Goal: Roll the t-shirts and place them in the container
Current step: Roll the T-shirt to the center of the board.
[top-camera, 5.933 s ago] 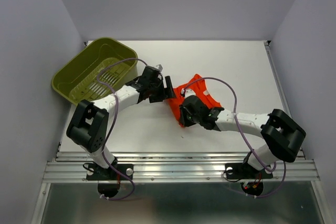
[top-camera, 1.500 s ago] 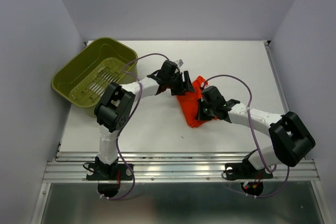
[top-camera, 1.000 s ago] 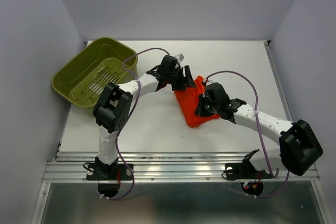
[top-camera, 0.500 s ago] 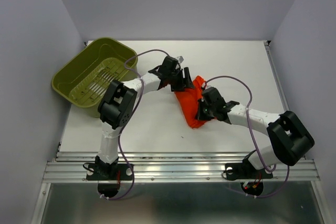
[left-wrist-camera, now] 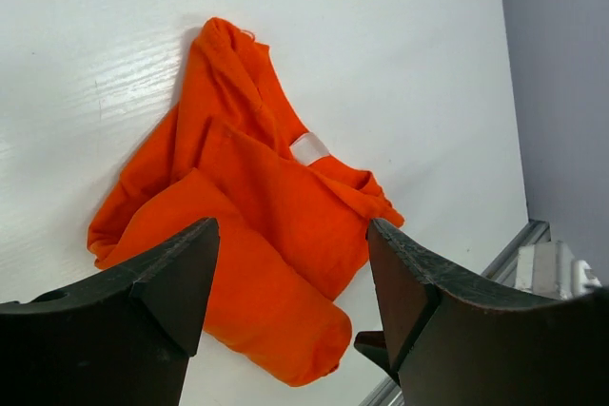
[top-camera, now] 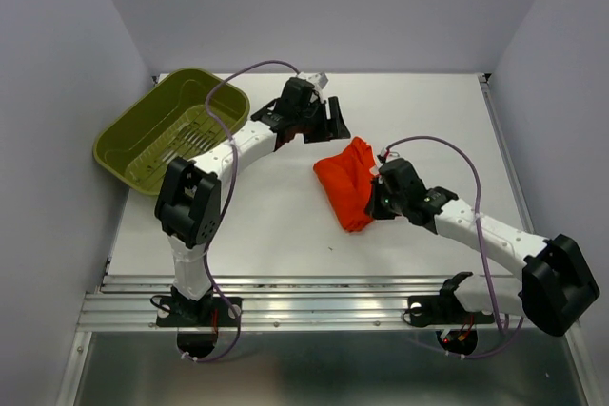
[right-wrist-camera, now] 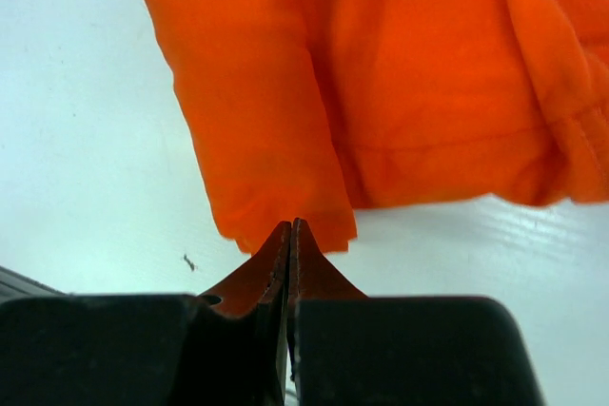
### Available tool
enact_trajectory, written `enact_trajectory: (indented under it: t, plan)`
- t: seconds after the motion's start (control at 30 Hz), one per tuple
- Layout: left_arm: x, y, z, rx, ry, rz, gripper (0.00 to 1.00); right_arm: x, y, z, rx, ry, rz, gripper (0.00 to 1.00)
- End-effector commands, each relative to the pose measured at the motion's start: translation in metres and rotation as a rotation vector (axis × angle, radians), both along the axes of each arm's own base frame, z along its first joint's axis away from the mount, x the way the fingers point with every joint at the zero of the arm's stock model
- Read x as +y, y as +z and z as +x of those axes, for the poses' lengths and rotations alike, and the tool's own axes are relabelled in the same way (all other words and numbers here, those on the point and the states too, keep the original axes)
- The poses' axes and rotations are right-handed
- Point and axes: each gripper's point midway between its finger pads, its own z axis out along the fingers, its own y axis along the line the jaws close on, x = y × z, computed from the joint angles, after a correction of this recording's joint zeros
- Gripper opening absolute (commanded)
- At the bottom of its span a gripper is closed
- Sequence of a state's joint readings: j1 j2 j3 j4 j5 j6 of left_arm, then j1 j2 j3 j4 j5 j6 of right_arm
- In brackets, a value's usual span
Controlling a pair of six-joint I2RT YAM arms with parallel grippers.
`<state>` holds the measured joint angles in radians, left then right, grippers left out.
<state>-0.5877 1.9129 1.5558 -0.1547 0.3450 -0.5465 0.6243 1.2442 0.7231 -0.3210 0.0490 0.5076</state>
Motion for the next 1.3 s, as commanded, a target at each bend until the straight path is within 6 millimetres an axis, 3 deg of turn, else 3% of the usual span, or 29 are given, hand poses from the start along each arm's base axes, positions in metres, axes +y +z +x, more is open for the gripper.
enact_trajectory:
  t: [0.0, 0.23, 0.43, 0.7, 0.83, 1.27]
  plan:
    - [0.003, 0.044, -0.004, -0.083, -0.019, -0.035, 0.74, -0.009, 0.001, -0.021, 0.054, -0.060, 0.032, 0.01]
    - [-0.013, 0.022, -0.039, -0.002, -0.109, -0.036, 0.74, -0.003, -0.005, -0.044, 0.115, -0.053, 0.111, 0.01]
    - [-0.032, 0.000, -0.102, 0.121, -0.232, -0.076, 0.74, 0.013, -0.007, -0.043, 0.115, -0.022, 0.175, 0.01]
    - [-0.037, -0.028, -0.159, 0.252, -0.355, -0.158, 0.73, 0.019, -0.022, -0.044, 0.148, -0.038, 0.211, 0.01]
    - [-0.040, -0.038, -0.167, 0.278, -0.373, -0.164, 0.72, 0.020, -0.025, -0.042, 0.143, -0.058, 0.228, 0.01]
    - [-0.039, -0.067, -0.163, 0.308, -0.326, -0.145, 0.70, 0.026, -0.028, -0.015, 0.043, -0.180, 0.336, 0.01]
